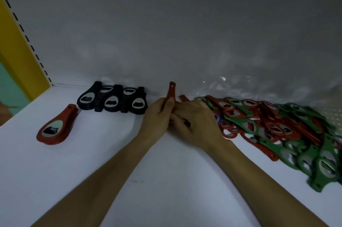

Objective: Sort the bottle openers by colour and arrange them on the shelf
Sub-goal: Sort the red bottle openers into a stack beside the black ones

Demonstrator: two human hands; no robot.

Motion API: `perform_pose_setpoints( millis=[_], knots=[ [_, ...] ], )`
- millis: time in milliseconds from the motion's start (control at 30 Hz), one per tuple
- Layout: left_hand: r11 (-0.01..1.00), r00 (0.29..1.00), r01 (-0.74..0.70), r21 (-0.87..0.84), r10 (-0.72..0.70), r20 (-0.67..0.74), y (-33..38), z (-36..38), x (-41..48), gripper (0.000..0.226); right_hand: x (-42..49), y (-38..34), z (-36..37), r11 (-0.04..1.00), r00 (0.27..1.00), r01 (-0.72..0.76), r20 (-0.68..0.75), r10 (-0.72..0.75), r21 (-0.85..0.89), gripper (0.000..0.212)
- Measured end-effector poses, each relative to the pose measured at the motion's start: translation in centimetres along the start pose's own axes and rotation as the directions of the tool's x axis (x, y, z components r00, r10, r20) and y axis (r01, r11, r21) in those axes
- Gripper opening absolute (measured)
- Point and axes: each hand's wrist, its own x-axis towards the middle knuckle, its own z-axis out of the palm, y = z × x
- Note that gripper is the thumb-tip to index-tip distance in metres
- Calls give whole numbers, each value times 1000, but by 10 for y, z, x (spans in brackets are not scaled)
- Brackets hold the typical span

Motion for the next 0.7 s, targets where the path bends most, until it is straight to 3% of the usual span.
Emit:
perform_pose_setpoints(
  millis=[133,200,300,400,567,700],
  knots=[
    [996,999,39,-80,-39,6,0,-2,-2,23,1,23,-13,961,945,-272,-176,276,45,20],
    [995,999,45,-92,-44,7,0,-1,-3,23,-5,37,-19,918,915,-392,-127,383,-51,20],
    [994,999,33,-100,-31,19,0,2,-3,25,-11,45,-15,875,901,-395,71,429,-280,35],
    [993,999,45,-106,-43,24,-2,2,-2,25,-5,43,-8,816,883,-344,136,450,-464,45],
    [994,998,47,-96,-41,56,-1,1,-2,24,-1,41,-10,743,883,-321,97,459,-587,35],
    [993,998,39,-111,-33,62,-1,1,-1,24,-3,50,-26,708,867,-446,-66,494,-547,35]
  ],
)
